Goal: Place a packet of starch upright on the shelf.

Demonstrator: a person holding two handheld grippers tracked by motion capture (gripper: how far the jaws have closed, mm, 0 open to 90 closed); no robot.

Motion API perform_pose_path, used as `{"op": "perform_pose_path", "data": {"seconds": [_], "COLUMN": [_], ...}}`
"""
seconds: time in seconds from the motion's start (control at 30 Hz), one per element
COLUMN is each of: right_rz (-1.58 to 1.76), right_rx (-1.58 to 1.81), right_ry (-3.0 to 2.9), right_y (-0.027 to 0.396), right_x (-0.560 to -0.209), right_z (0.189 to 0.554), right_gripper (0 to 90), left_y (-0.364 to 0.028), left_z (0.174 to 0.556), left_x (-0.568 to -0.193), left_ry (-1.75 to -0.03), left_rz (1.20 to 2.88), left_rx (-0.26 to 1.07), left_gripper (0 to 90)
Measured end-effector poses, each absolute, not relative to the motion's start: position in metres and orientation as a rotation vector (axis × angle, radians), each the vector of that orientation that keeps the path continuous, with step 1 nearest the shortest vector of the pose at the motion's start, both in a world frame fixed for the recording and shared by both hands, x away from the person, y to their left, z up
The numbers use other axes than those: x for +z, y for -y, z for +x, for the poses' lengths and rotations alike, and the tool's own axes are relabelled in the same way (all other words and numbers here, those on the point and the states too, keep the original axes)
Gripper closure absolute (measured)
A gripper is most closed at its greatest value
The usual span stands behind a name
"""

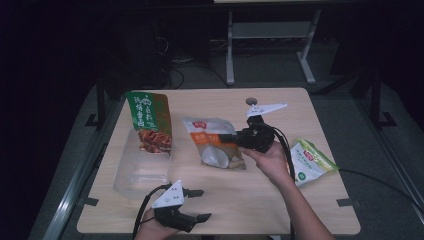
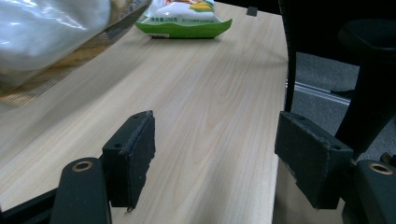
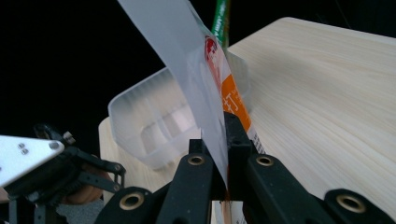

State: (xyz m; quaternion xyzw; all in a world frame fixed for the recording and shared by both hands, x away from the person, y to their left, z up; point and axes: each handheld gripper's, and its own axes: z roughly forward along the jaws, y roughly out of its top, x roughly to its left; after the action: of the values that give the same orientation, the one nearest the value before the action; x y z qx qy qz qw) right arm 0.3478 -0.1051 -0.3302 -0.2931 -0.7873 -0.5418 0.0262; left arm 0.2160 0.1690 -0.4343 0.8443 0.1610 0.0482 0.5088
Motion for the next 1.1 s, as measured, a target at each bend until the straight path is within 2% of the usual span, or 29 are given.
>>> {"op": "perform_pose_path", "data": {"seconds": [0.73, 1.1], "right_rz": [-0.709, -0.665], "right_rx": [-1.722, -1.717], "right_ry": [2.411, 2.386], "right_y": [0.031, -0.007], "right_x": [-0.304, -0.309], "right_z": [0.355, 0.363], "right_gripper": [90.0, 90.0], "left_y": [-0.168, -0.166], "left_z": [0.212, 0.212], "left_x": [-0.433, -0.434], "left_ry": [-0.368, -0.355], "left_rz": [2.046, 2.05], "left_rx": [0.126, 0.103], "left_gripper": [28.5, 28.4]}}
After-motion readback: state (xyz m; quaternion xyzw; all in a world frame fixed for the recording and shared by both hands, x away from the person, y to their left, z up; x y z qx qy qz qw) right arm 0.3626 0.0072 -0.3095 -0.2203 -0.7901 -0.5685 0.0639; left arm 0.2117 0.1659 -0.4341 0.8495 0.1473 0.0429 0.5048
